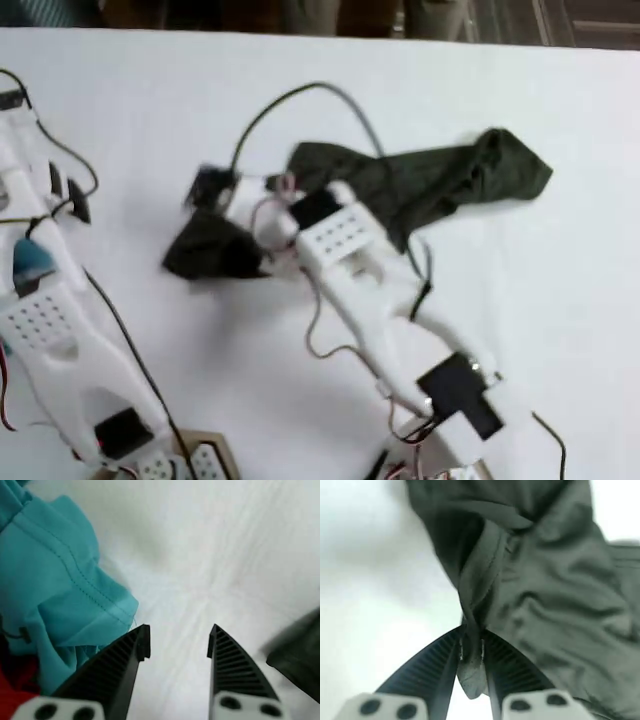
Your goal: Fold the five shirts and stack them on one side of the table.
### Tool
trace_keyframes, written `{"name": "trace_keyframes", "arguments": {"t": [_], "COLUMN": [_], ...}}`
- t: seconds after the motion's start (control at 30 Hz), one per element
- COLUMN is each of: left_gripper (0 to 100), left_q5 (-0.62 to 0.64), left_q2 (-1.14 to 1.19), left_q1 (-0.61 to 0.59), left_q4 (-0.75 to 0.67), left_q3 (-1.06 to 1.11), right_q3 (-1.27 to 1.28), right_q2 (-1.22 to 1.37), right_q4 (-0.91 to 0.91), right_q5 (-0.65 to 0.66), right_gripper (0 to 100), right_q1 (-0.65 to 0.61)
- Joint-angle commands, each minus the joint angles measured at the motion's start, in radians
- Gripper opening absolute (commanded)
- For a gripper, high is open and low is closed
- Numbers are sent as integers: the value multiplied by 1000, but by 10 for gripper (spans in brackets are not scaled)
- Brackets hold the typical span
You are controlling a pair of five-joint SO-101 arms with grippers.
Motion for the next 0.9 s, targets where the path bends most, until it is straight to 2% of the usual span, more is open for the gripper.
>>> {"name": "trace_keyframes", "arguments": {"t": [0.0, 0.2, 0.4, 0.57, 0.87], "left_gripper": [217, 217, 217, 217, 217], "left_q5": [-5, -5, -5, -5, -5], "left_q2": [-12, -12, -12, -12, -12], "left_q1": [-5, -5, -6, -6, -8], "left_q4": [11, 11, 12, 12, 12], "left_q3": [-12, -12, -12, -12, -12], "right_q3": [-18, -26, -63, -66, 91], "right_q2": [4, 213, 260, 142, -10], "right_q4": [-33, -143, -125, 22, -19], "right_q5": [34, 32, -12, -17, -17], "right_gripper": [23, 43, 232, 199, 173], "right_q1": [70, 81, 77, 2, -68]}}
